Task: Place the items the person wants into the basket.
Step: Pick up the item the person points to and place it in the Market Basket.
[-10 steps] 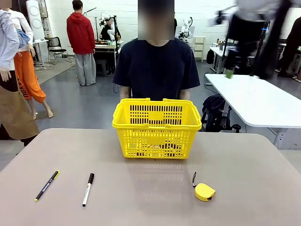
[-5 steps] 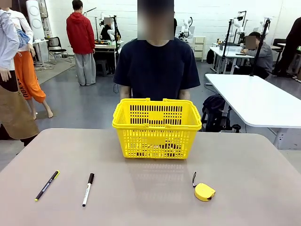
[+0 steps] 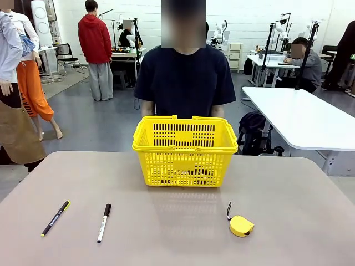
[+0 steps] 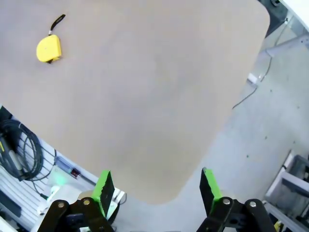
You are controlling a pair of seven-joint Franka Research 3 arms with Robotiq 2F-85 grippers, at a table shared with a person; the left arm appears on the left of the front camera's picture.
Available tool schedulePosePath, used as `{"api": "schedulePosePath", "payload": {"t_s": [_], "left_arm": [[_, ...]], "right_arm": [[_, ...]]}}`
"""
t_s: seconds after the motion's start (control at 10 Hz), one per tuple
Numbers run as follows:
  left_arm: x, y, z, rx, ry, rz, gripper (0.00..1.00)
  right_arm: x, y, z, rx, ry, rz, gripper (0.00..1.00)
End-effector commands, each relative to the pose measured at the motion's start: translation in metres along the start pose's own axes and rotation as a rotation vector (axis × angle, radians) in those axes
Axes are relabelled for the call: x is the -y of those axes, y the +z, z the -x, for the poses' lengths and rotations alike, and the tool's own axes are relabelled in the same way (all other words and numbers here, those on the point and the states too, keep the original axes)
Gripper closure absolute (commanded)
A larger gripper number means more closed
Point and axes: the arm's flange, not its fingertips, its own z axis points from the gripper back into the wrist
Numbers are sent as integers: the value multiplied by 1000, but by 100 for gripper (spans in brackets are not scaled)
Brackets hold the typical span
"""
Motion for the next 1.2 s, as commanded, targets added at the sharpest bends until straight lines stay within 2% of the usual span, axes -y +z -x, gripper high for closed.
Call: {"api": "schedulePosePath", "payload": {"t_s": [0.0,0.3,0.4,0.5,0.7,0.8,1.0,1.1], "left_arm": [[1,1,1,15,-22,11,0],[1,1,1,15,-22,11,0],[1,1,1,15,-22,11,0],[1,1,1,15,-22,11,0],[1,1,1,15,-22,11,0],[1,1,1,15,-22,11,0],[1,1,1,15,-22,11,0],[1,1,1,15,-22,11,0]], "right_arm": [[1,3,4,7,10,-3,8],[0,3,1,9,1,4,7],[-3,41,-18,-10,245,-47,7],[9,81,-33,19,452,-143,7],[48,136,-50,182,691,-308,7],[72,151,-47,281,730,-340,7],[116,155,-15,501,868,-469,7],[132,141,3,606,921,-538,7]]}}
